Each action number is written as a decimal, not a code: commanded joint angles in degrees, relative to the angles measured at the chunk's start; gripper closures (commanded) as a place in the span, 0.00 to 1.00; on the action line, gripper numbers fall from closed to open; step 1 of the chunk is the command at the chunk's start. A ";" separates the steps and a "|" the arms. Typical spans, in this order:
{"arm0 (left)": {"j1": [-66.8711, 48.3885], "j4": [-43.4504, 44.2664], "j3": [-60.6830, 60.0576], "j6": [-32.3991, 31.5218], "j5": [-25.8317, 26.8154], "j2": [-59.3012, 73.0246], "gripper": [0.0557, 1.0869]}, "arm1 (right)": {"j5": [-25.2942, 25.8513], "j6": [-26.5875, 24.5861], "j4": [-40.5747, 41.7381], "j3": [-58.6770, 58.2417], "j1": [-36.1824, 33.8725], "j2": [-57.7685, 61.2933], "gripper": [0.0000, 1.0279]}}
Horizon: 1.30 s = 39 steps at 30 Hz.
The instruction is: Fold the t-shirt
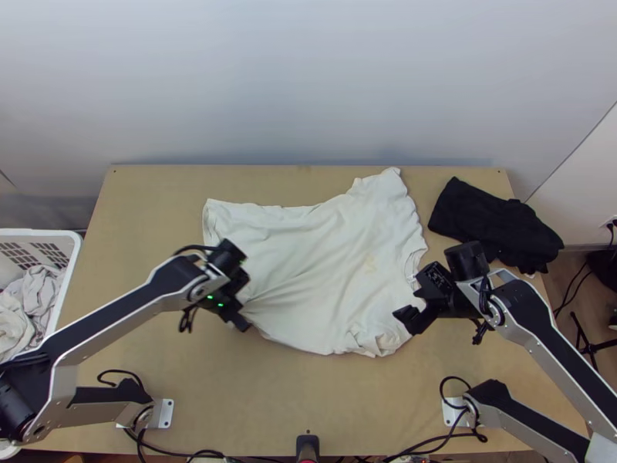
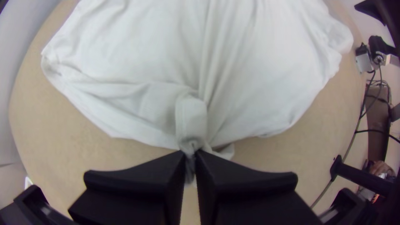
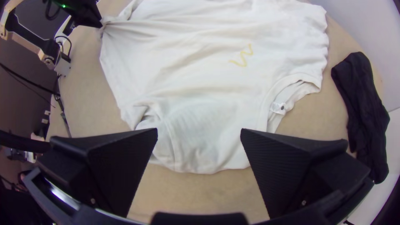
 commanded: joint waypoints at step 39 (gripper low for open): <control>8.48 1.40 -7.70 -3.91 17.73 -7.73 0.77 | 9.70 -6.97 9.36 -7.20 16.75 8.02 0.97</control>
